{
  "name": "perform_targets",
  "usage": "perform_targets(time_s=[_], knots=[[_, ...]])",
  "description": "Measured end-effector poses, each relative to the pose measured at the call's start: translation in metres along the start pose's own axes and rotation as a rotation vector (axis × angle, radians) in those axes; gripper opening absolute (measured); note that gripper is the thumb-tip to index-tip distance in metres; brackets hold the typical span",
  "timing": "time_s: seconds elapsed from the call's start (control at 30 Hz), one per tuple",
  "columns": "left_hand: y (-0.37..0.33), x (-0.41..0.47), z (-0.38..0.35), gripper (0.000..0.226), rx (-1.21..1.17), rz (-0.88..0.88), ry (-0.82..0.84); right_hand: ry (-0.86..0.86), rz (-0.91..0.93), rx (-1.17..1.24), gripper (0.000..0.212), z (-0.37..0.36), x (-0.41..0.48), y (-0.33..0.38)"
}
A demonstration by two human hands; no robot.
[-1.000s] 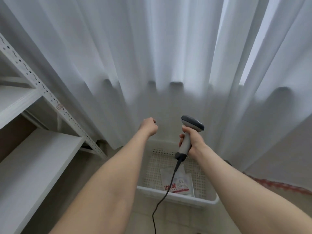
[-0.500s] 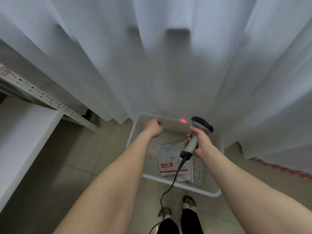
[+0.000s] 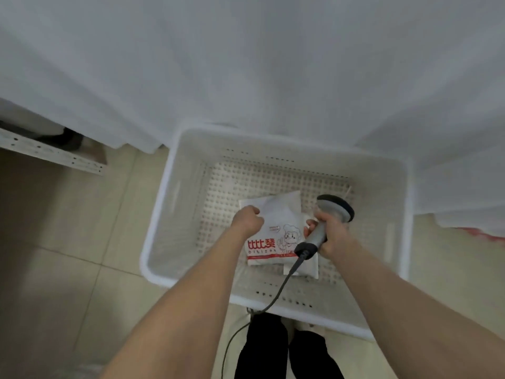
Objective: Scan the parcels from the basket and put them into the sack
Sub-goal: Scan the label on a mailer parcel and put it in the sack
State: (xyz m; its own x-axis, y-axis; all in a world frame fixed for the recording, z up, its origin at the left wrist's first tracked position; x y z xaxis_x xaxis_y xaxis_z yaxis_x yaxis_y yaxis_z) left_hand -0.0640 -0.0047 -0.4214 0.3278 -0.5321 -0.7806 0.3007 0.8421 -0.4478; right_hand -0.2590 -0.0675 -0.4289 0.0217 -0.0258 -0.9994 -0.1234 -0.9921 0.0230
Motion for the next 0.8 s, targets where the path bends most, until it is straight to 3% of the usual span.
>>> perform_targets(time_s=[0.27, 0.43, 0.57, 0.8], knots=[[0.089, 0.102, -0.079, 0.055, -0.129, 0.155, 0.103, -0.057, -0.069, -0.136, 0.008, 0.017, 0.143, 0.001], [0.122, 0.143, -0.112, 0.063, -0.228, 0.178, 0.107, -0.029, 0.055, -0.291, 0.039, 0.017, 0.204, 0.005], [0.134, 0.166, -0.13, 0.065, -0.317, 0.195, 0.104, -0.031, 0.133, -0.334, 0.01, 0.017, 0.234, 0.006], [0.127, 0.161, -0.149, 0.057, -0.468, 0.23, 0.204, 0.174, 0.033, -0.351, 0.01, 0.0, 0.235, -0.007]])
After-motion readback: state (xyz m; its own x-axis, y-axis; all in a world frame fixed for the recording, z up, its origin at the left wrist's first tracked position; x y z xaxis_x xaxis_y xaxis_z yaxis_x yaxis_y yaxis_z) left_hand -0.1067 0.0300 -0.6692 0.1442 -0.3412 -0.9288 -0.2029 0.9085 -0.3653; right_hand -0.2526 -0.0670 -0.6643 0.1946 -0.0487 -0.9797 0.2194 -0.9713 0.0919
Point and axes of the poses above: each hand's wrist, its own x-axis towards the middle knuckle, its own z-axis out of the back of the hand, y = z × x, the point moved 8 cm from there along x, towards the middle knuckle, and after that the axes turned 9 degrees about -z, right-handed, at the moved point
